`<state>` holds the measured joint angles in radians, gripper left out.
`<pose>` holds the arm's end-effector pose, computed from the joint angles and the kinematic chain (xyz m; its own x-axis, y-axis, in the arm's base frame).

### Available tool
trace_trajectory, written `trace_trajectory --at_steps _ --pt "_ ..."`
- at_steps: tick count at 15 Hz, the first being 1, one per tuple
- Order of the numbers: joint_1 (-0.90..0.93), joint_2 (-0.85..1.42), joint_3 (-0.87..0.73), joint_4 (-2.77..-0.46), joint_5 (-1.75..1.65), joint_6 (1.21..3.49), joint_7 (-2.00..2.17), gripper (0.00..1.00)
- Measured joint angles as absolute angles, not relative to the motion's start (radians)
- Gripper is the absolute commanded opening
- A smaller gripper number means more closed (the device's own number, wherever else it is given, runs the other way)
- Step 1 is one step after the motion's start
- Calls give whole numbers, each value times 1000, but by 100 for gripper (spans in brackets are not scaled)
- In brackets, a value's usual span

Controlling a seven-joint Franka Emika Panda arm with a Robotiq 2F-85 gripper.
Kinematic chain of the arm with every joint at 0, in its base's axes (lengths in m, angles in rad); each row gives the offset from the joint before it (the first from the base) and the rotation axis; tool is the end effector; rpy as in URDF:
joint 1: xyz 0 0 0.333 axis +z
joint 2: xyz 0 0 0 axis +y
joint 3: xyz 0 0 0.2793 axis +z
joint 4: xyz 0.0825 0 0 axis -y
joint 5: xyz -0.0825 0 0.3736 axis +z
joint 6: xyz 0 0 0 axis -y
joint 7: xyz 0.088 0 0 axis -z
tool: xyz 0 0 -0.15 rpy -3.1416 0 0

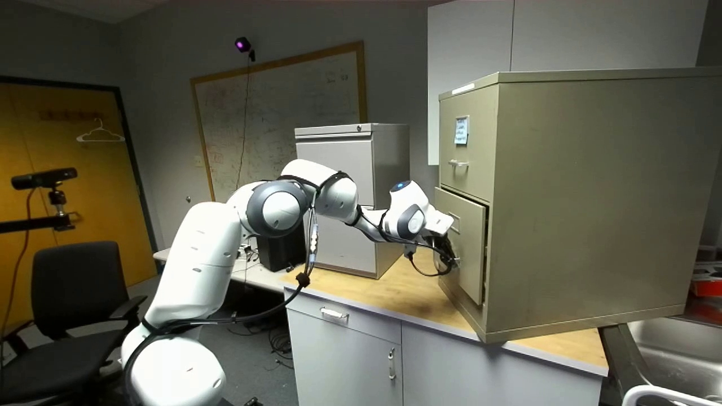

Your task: Open the bottom drawer on the right

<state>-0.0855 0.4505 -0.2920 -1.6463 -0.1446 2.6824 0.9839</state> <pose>0.6748 -0.2396 0.3673 0.2432 -0.8281 0.5050 -0.8443 -0.4371 -0.3100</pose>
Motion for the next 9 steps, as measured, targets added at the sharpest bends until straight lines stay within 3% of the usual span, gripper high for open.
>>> trace_trajectory --at_steps 9 --pt "-101 241 -217 -1969 -9 2838 768 14"
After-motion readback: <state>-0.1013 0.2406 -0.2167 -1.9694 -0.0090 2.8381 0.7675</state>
